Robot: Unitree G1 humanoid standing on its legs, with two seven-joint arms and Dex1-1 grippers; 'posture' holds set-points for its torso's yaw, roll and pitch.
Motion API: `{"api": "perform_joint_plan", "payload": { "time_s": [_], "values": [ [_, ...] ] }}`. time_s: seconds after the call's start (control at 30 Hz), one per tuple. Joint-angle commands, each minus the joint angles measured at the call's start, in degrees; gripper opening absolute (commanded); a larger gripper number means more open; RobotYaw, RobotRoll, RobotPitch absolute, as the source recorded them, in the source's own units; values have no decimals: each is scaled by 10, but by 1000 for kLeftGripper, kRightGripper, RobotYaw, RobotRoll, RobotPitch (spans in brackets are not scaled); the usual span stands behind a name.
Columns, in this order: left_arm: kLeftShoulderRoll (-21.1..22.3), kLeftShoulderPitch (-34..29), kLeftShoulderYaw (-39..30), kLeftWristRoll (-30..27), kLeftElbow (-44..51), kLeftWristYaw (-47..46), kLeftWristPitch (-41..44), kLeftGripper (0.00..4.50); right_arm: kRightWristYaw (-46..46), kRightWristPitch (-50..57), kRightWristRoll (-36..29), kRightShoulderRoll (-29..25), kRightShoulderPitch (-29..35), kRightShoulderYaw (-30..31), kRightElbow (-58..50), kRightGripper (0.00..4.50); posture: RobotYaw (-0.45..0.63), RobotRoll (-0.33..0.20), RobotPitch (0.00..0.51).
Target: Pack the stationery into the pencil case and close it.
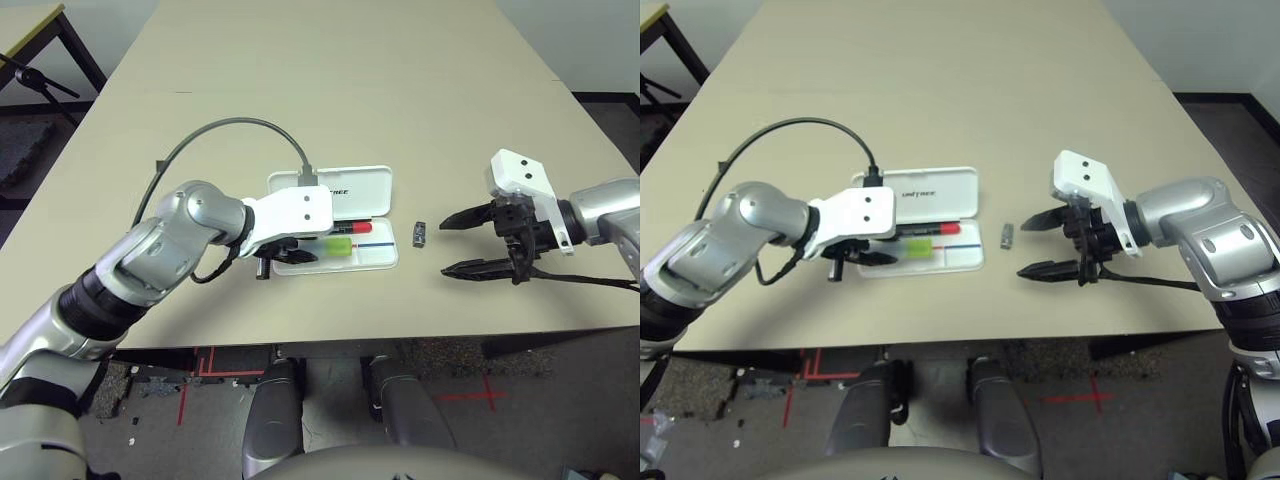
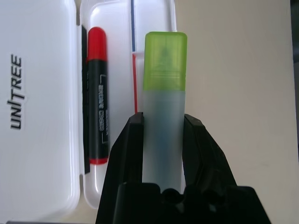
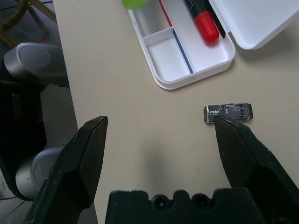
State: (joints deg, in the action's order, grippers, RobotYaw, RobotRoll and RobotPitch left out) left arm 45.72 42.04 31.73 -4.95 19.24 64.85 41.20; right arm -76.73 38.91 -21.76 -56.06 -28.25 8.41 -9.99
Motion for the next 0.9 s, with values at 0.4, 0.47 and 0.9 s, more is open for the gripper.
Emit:
{"api": "perform_joint_plan", "payload": {
  "time_s": [0.4, 0.47, 0.9],
  "values": [
    [-26, -1, 28, 49, -56, 18, -22, 1074, 11, 3, -2, -10, 11, -5, -18, 4500, -103, 0, 166],
    [-26, -3, 27, 52, -57, 19, -23, 1074, 11, 2, -2, -10, 10, -4, -16, 4500, -102, 0, 166],
    [-34, -16, -17, 32, -42, 15, -24, 4364, 11, -10, 5, -6, 0, 0, -3, 4500, -93, 0, 161]
  ]
}}
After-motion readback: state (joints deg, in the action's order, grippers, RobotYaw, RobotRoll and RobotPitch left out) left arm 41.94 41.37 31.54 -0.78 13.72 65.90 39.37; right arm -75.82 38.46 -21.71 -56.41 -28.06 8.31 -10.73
